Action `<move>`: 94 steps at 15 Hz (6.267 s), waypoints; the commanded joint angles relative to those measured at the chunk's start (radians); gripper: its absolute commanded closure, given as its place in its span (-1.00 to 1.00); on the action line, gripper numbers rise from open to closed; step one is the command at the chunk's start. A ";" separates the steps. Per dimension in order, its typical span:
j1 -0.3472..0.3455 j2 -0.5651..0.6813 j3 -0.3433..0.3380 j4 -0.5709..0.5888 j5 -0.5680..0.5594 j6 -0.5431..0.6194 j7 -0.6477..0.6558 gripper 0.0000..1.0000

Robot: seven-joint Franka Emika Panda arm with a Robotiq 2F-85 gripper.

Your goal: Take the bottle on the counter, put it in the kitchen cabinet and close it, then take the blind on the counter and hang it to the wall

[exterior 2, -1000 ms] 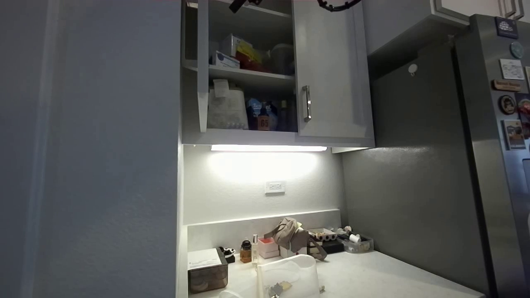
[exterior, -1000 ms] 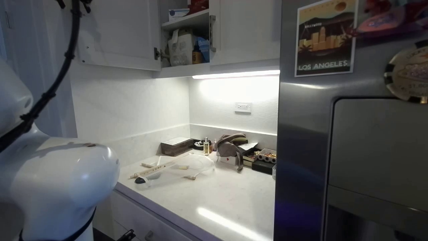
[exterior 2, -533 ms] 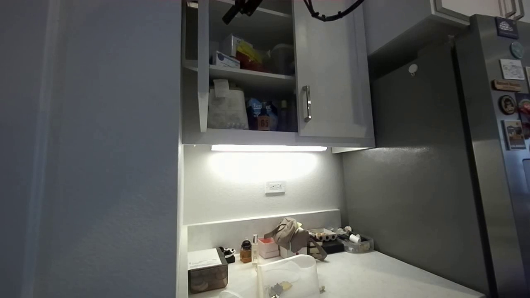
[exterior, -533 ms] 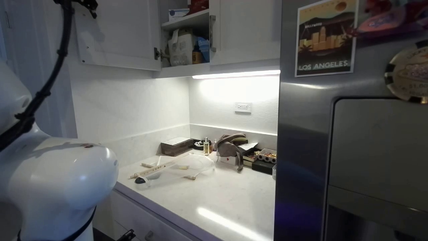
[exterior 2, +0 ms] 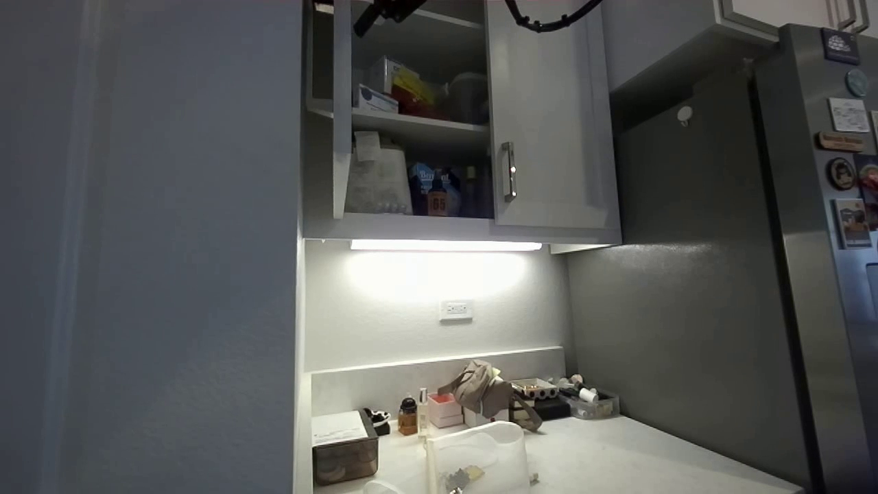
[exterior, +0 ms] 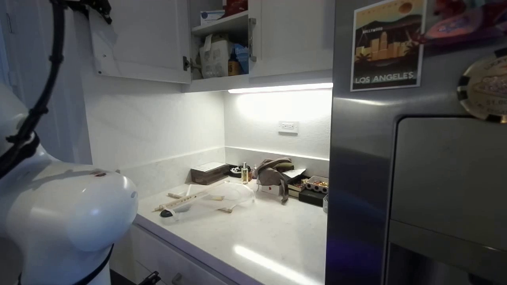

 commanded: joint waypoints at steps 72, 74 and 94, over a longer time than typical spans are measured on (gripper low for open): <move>-0.056 0.001 -0.100 -0.574 -0.112 -0.263 0.589 -1.00; -0.058 -0.008 -0.075 -0.600 -0.132 -0.249 0.685 -1.00; -0.014 0.197 -0.056 -0.604 -0.367 -0.249 1.170 -1.00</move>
